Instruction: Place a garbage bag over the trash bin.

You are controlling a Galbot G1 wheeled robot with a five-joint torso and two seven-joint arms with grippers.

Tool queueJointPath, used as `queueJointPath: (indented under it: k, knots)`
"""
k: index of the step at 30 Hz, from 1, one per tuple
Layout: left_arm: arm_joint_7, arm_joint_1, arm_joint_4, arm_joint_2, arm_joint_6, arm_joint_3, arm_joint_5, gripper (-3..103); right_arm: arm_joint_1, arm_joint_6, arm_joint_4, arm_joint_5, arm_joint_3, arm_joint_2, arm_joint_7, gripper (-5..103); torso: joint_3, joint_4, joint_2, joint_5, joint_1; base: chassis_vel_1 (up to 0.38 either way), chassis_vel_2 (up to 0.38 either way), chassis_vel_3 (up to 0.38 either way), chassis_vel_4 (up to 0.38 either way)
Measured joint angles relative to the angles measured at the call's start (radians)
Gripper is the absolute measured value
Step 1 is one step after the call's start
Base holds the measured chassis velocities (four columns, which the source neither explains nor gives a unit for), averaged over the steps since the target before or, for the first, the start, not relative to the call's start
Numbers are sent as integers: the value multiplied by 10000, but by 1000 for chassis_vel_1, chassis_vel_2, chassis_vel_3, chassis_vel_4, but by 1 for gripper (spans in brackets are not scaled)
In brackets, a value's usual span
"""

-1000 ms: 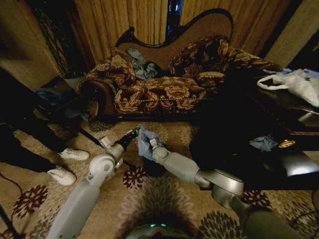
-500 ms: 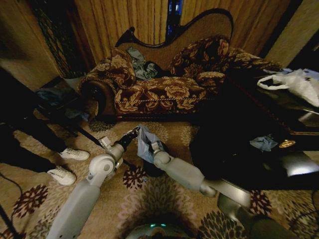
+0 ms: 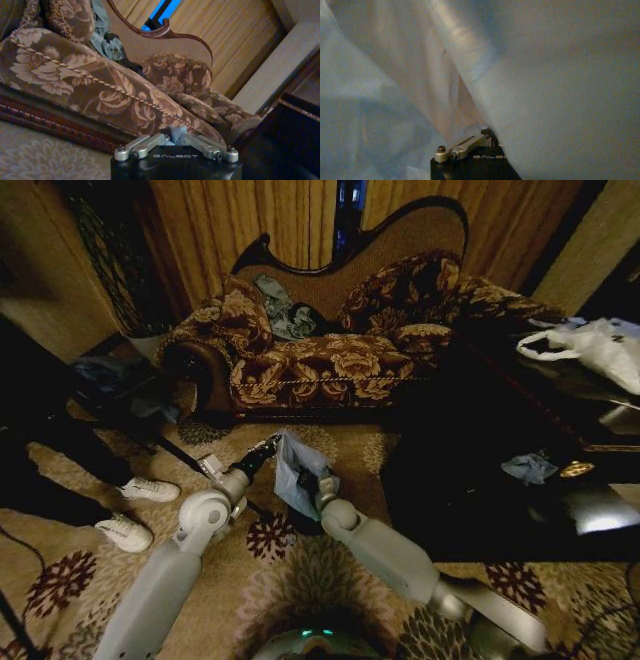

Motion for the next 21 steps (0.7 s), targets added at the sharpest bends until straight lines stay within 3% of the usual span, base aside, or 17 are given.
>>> queueJointPath:
  k: [7,15,18,21]
  knots:
    - [1,0,3,-1,-1,0,0,0,-1185,420,1957,-376,1264,-706,2,0,0,-3,0,-2,0,0,0,0,0]
    - [-23,0,2,4,-1,34,63,0,-1587,436,2481,-204,1432,-864,17,0,-1,0,0,-1,0,0,0,0,0]
    - [-420,20,-151,58,52,455,731,0,-1595,417,2470,-206,1366,-828,30,0,-1,0,0,0,0,0,0,0,0]
    - [-1202,82,-520,168,175,1283,1910,0,-1367,368,2399,-205,1217,-709,80,0,0,0,0,-1,0,0,0,0,0]
